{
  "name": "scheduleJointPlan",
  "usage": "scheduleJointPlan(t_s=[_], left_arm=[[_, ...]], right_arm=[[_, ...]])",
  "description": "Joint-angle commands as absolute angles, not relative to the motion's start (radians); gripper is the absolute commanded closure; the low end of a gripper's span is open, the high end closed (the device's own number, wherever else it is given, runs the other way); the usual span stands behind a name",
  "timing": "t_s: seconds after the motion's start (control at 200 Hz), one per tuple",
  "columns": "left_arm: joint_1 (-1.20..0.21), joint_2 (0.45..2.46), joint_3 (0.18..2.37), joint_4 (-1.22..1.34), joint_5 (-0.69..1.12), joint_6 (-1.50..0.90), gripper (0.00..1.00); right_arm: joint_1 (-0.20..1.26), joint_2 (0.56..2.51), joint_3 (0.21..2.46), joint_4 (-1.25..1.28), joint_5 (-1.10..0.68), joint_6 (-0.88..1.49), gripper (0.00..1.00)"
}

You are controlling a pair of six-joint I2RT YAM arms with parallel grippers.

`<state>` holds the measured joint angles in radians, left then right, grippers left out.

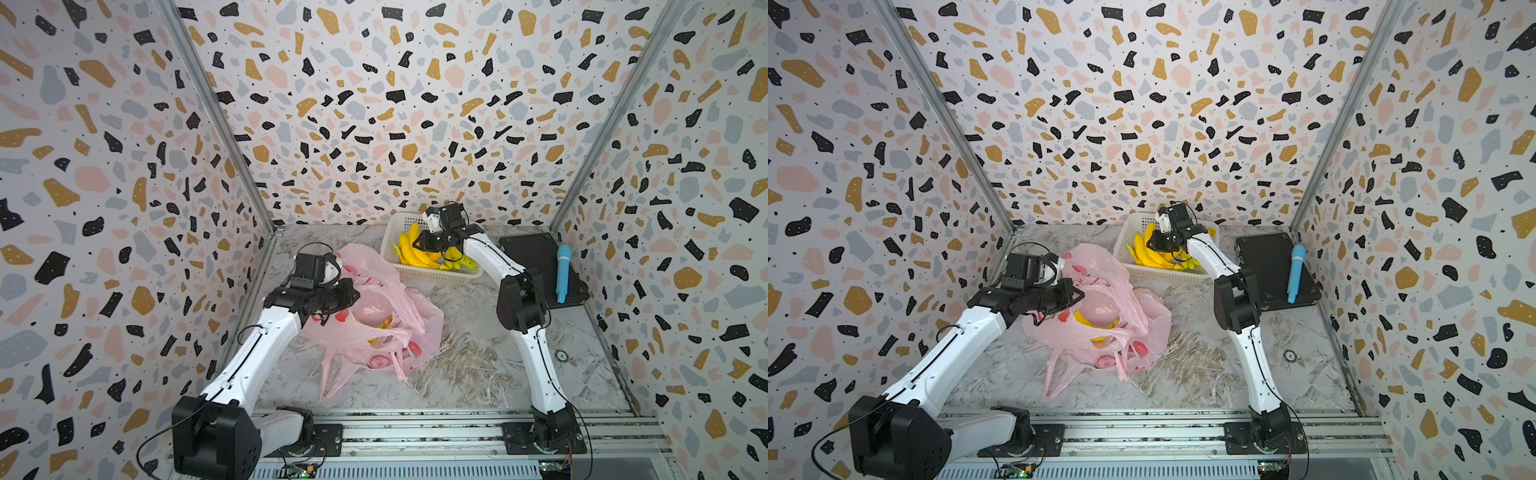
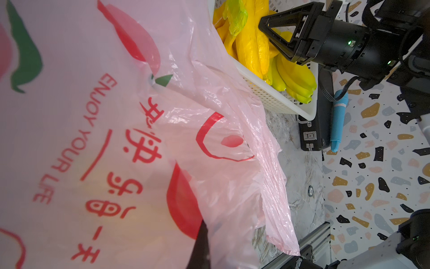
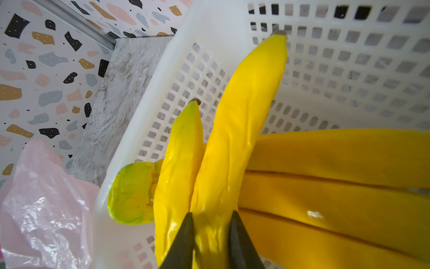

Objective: Place the banana into a plastic bag & tie a knot
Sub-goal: Pick up the banana from the basket, then place the banana into the plastic bag.

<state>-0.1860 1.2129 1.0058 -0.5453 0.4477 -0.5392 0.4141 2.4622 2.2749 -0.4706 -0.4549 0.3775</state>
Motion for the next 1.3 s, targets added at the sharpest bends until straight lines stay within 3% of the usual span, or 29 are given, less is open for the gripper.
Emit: scheduleJointPlan(t_s=[0.0, 0.18, 0.36, 0.676, 0.961, 1.291], left_arm=[[-0.184, 1.183, 1.006, -0.547, 0.453, -0.537, 1.00], [-0.184, 1.172, 1.033, -0.593, 0.442, -0.518, 1.00], [-0.183, 1.171, 1.048, -0.620, 0.437, -0.506, 1.00], [-0.183, 1.180, 1.064, -0.633, 0.475, -0.497, 1.00], [-0.184, 1.184, 1.074, -0.645, 0.496, -0.493, 1.00], [-0.180, 1.201, 1.091, -0.661, 0.496, -0.478, 1.00]], right_arm=[[0.413, 2.334, 2.278, -0.442, -0.483, 0.371, 0.91], [0.412, 2.177, 2.137, -0.318, -0.563, 0.417, 0.99], [0.412, 1.979, 1.852, -0.051, -0.685, 0.537, 1.00], [0.437, 1.723, 1.388, 0.766, -0.872, 0.994, 1.00], [0.571, 1.677, 1.204, 1.272, -0.848, 1.283, 1.00], [0.726, 1.699, 1.071, 1.425, -0.810, 1.248, 1.00]])
